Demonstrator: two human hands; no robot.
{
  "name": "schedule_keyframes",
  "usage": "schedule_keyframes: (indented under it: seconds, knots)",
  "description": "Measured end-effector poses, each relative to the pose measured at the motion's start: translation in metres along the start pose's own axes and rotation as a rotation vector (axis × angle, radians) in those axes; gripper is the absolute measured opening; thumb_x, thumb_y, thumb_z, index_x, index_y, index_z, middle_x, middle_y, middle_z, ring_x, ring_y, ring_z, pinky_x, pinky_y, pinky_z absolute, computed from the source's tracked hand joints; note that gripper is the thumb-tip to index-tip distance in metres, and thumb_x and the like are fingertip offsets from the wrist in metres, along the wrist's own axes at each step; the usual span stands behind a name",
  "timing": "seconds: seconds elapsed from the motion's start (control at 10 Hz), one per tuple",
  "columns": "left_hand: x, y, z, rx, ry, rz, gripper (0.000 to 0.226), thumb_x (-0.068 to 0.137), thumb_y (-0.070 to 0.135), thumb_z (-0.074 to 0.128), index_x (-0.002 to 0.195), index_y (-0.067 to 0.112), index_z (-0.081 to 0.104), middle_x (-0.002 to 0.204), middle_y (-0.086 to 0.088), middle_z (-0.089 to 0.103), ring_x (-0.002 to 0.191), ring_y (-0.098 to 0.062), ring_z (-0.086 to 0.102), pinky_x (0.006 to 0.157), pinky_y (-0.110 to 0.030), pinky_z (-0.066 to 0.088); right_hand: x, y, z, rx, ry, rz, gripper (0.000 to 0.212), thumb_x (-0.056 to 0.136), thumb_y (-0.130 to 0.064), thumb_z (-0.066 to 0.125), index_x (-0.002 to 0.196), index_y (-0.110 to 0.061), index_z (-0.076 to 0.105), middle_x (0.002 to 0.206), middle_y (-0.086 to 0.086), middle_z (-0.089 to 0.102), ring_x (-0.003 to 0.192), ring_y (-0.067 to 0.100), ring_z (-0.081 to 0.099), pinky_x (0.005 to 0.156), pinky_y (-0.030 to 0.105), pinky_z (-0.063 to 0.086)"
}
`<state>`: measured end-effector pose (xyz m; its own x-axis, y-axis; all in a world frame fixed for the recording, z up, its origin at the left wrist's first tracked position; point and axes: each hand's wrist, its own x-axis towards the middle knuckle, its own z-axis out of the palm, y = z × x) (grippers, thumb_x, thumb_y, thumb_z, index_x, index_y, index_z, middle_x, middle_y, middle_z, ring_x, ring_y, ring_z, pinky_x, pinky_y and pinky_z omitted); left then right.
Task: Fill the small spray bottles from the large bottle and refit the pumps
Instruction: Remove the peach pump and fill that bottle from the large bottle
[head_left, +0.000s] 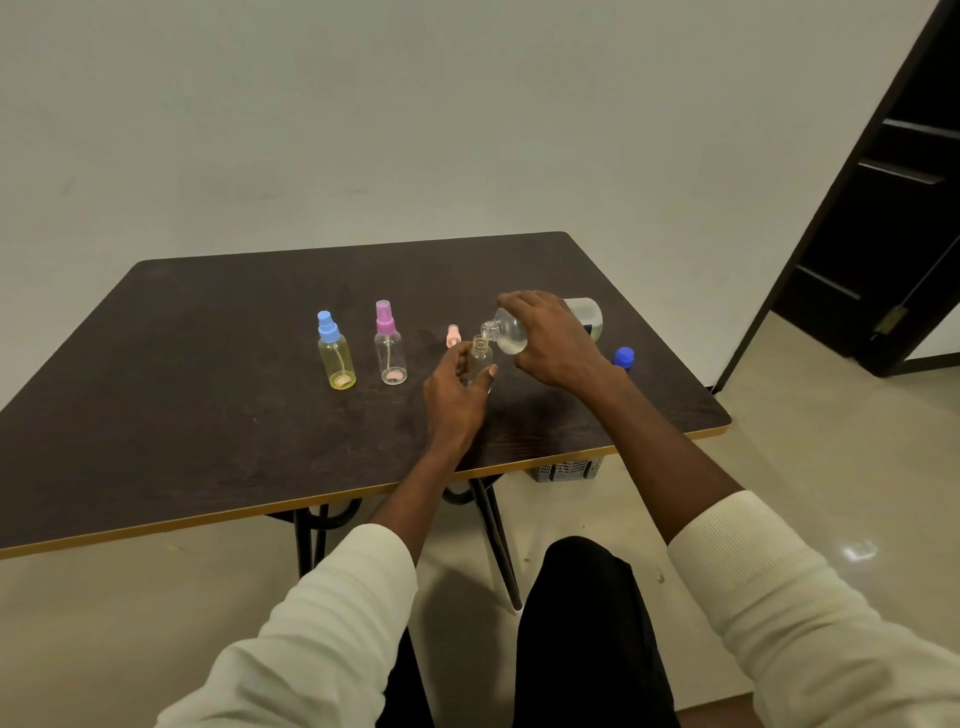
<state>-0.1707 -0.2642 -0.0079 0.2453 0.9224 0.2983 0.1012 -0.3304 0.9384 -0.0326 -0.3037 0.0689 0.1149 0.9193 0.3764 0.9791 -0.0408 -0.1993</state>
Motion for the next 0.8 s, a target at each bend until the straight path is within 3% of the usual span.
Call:
schedule_keyframes:
  seconds: [0.6, 0.8]
  knots:
    - [0.0001, 0.0023, -0.0001, -0.018, 0.003, -0.005, 0.046, 0.087, 0.011, 0.074, 0.131, 0.012, 0.059, 0.119, -0.005, 0.070, 0.107, -0.012, 0.065, 0.096, -0.032, 0.054, 0.0007, -0.0007, -0.0021, -0.010, 0.011, -0.011, 0.076, 0.076, -0.012, 0.077, 0.144, -0.013, 0.042, 0.144, 0.008, 0.048, 0.135, 0.027, 0.040, 0.113, 0.040, 0.027]
    - [0.0001, 0.0011, 0.0001, -0.015, 0.000, -0.007, 0.047, 0.088, 0.012, 0.074, 0.132, 0.013, 0.059, 0.119, -0.004, 0.070, 0.109, -0.015, 0.065, 0.097, -0.037, 0.055, 0.0011, -0.0005, -0.0008, -0.024, 0.012, -0.014, 0.077, 0.075, -0.012, 0.078, 0.143, -0.014, 0.042, 0.144, 0.007, 0.049, 0.134, 0.026, 0.040, 0.113, 0.040, 0.027]
